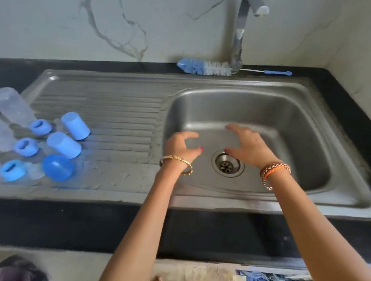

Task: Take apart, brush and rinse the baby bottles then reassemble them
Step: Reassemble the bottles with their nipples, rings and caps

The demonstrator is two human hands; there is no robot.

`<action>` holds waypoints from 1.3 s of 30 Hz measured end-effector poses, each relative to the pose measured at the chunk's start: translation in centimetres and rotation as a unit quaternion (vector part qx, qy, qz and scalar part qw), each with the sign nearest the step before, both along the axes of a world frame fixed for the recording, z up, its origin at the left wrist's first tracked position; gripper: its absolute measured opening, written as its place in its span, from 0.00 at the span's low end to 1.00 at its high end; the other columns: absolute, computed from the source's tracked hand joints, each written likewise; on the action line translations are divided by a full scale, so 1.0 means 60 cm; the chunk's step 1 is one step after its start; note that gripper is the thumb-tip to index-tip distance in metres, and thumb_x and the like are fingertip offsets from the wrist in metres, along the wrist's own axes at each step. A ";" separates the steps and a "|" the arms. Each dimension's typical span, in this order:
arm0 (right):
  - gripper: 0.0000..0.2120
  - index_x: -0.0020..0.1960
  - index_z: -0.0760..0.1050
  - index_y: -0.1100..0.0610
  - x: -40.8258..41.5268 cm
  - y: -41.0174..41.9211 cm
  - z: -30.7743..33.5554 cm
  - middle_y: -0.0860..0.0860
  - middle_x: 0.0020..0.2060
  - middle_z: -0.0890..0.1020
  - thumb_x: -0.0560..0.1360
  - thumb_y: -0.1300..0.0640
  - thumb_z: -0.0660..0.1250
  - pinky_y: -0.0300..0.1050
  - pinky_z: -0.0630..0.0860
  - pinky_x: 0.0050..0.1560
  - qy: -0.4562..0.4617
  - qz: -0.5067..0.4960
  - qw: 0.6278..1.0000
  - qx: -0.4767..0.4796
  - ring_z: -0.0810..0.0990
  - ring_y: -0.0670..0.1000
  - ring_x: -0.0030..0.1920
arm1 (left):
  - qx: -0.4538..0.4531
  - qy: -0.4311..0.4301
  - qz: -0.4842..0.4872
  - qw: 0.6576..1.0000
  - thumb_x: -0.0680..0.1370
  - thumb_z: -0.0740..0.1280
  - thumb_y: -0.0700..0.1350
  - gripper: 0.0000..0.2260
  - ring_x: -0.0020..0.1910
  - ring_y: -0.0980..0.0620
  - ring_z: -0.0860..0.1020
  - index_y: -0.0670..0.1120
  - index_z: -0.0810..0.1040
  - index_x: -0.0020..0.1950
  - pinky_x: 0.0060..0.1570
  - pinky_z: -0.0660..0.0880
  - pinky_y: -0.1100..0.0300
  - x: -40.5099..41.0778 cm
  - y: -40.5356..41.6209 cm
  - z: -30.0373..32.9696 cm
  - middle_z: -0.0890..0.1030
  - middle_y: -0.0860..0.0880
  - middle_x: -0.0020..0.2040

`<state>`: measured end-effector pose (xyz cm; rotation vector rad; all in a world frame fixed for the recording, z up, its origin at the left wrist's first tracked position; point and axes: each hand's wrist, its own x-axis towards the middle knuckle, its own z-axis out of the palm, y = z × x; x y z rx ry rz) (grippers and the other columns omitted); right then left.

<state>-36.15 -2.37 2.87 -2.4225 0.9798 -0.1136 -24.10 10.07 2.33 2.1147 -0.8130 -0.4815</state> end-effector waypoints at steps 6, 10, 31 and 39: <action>0.16 0.59 0.75 0.58 0.089 0.088 0.051 0.50 0.46 0.78 0.72 0.63 0.69 0.35 0.69 0.45 -0.207 0.006 0.977 0.041 0.79 0.48 0.42 | -0.119 0.002 0.079 0.990 0.71 0.71 0.36 0.12 0.46 0.54 0.77 0.43 0.81 0.54 0.37 0.67 0.81 0.055 0.093 0.036 0.81 0.49 0.54; 0.11 0.38 0.72 0.52 0.170 0.166 0.058 0.45 0.31 0.74 0.70 0.66 0.68 0.46 0.72 0.41 -0.321 -0.013 0.936 0.144 0.73 0.40 0.29 | -0.217 -0.064 0.137 0.964 0.69 0.68 0.29 0.13 0.36 0.69 0.76 0.42 0.81 0.50 0.39 0.70 0.77 0.106 0.175 0.045 0.82 0.50 0.47; 0.27 0.72 0.61 0.54 0.588 0.538 0.091 0.56 0.68 0.65 0.76 0.49 0.64 0.50 0.72 0.60 -0.064 0.397 0.907 -0.126 0.71 0.58 0.63 | -0.204 0.059 0.485 0.848 0.74 0.58 0.31 0.22 0.63 0.49 0.74 0.43 0.71 0.68 0.63 0.72 0.53 0.383 0.519 0.009 0.76 0.46 0.64; 0.26 0.69 0.64 0.53 0.596 0.562 0.064 0.55 0.63 0.67 0.75 0.45 0.63 0.48 0.73 0.48 -0.084 0.363 0.904 -0.207 0.71 0.56 0.60 | -0.201 0.061 0.450 0.868 0.73 0.57 0.29 0.21 0.58 0.54 0.75 0.44 0.77 0.62 0.60 0.72 0.60 0.384 0.516 -0.007 0.79 0.48 0.59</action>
